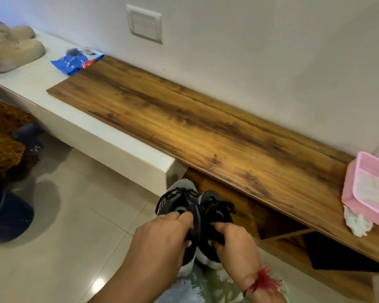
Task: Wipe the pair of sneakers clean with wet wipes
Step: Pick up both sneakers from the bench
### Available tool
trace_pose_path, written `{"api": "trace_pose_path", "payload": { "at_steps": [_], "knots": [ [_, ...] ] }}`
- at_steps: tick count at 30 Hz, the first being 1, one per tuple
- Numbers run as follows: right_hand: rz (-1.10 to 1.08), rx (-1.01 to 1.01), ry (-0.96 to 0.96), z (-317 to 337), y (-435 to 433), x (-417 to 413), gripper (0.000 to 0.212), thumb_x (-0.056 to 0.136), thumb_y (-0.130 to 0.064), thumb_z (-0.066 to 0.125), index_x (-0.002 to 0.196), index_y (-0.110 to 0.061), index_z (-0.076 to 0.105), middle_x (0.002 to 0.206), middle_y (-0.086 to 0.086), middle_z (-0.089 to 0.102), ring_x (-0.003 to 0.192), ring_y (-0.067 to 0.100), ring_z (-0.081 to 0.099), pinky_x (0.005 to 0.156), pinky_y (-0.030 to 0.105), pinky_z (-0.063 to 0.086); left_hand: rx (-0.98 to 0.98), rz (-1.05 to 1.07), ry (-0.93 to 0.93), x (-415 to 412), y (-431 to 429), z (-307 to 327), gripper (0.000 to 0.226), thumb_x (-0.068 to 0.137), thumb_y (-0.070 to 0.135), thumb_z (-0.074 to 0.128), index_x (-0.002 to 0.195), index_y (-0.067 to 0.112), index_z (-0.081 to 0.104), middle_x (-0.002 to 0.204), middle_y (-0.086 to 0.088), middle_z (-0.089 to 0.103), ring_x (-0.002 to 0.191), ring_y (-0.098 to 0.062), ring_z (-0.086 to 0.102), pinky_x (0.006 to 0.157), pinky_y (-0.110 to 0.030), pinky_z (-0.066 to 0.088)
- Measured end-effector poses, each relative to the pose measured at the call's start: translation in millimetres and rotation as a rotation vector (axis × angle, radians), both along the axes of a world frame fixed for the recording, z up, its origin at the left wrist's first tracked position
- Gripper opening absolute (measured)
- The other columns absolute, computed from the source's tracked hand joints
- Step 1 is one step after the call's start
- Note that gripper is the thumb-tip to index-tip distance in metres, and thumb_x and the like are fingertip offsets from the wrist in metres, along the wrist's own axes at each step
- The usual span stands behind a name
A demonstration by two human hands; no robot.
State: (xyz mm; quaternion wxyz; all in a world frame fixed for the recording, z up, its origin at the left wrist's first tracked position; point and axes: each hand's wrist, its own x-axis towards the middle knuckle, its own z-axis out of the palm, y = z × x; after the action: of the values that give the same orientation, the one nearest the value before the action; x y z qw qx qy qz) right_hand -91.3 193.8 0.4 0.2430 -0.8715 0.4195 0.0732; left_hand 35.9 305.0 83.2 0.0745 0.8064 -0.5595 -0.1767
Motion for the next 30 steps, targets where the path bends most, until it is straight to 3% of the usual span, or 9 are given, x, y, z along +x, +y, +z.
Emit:
{"api": "trace_pose_path", "payload": {
  "at_steps": [5,13,17,19,27,30],
  "knots": [
    [-0.032,-0.050,0.012,-8,-2,11,0.038,0.084,-0.022,0.059,0.119,-0.039,0.059,0.108,-0.006,0.067,0.105,0.015,0.058,0.079,0.029,0.049,-0.010,0.057,0.003,11,-23,-60,0.020,0.093,0.028,0.049,0.113,0.027,0.046,0.115,0.006,0.056,0.105,-0.018,0.054,0.079,-0.030,0.043],
    [-0.095,-0.064,0.066,-97,-40,38,0.033,0.090,-0.027,0.053,0.122,-0.035,0.056,0.116,-0.005,0.063,0.109,0.016,0.056,0.082,0.028,0.048,0.046,0.013,0.022,41,-66,-201,0.030,0.085,0.023,0.055,0.114,0.020,0.048,0.112,-0.002,0.055,0.106,-0.024,0.055,0.077,-0.032,0.045],
    [-0.052,-0.076,0.129,-151,-59,51,0.036,0.093,-0.025,0.046,0.126,-0.038,0.050,0.121,-0.008,0.057,0.115,0.013,0.049,0.083,0.025,0.044,0.007,-0.018,0.056,52,-91,-266,0.039,0.055,0.015,0.082,0.086,0.017,0.058,0.077,-0.004,0.061,0.064,-0.026,0.064,0.046,-0.028,0.046],
    [-0.032,-0.091,0.152,-180,-68,54,0.035,0.093,-0.025,0.045,0.126,-0.037,0.050,0.120,-0.009,0.056,0.116,0.012,0.047,0.084,0.024,0.044,-0.028,0.006,0.046,54,-101,-296,0.043,0.047,0.012,0.086,0.081,0.017,0.060,0.071,-0.003,0.061,0.055,-0.024,0.062,0.040,-0.026,0.045],
    [0.011,-0.142,0.203,-255,-100,72,0.041,0.094,-0.026,0.046,0.134,-0.033,0.045,0.129,-0.007,0.053,0.125,0.015,0.042,0.092,0.029,0.042,-0.123,-0.014,-0.009,71,-122,-368,0.037,0.049,0.006,0.086,0.081,0.014,0.067,0.077,-0.006,0.066,0.065,-0.024,0.065,0.053,-0.026,0.051],
    [0.016,-0.129,0.190,-276,-110,83,0.037,0.093,-0.028,0.048,0.130,-0.031,0.048,0.125,-0.006,0.055,0.119,0.016,0.047,0.087,0.029,0.043,-0.146,-0.023,-0.022,80,-130,-387,0.035,0.052,0.006,0.083,0.081,0.015,0.067,0.076,-0.005,0.065,0.066,-0.024,0.065,0.055,-0.026,0.051]
  ]
}}
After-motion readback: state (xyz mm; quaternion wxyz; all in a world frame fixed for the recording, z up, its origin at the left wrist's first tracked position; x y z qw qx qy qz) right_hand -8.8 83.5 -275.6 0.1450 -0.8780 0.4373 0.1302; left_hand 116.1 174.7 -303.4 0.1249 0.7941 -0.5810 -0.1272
